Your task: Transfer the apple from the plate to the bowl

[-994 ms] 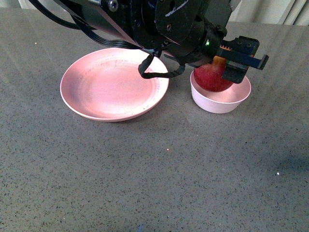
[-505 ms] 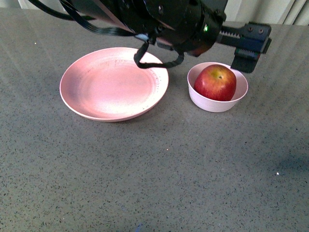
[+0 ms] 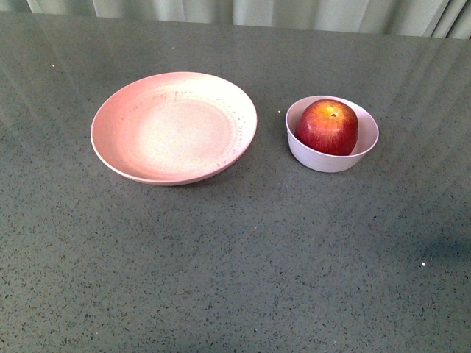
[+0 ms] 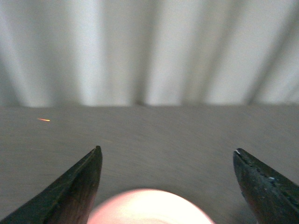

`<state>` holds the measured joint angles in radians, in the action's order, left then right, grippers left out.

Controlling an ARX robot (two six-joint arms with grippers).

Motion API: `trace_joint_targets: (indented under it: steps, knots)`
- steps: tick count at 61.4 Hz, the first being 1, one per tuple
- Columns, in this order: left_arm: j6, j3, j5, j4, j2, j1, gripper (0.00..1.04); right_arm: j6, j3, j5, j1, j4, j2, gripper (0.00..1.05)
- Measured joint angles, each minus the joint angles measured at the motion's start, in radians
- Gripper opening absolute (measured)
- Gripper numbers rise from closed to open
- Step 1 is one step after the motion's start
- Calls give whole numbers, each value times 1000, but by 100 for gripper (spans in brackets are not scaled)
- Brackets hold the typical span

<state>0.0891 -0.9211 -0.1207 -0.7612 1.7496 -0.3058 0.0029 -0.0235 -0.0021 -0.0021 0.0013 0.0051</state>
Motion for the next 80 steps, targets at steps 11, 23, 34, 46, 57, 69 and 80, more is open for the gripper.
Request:
trace_joint_targets:
  steps: [11,23,34,46,57,69,80]
  knots:
    - [-62,326,-53,-183,-243,153,45,0,0,-1,0,0,0,96]
    - [-74,515,-2,-212,-352,177,9,0,0,1,0,0,0,96]
    - [-78,642,28,-216,-488,210,2,0,0,2,0,0,0,96]
    - [-78,737,60,-182,-613,238,2,0,0,2,0,0,0,96]
    - [-80,803,115,-126,-731,302,2,0,0,2,0,0,0,96]
    - [-81,880,120,-85,-845,302,2,0,0,2,0,0,0,96]
    - [-81,898,121,28,-982,302,2,0,0,2,0,0,0,96]
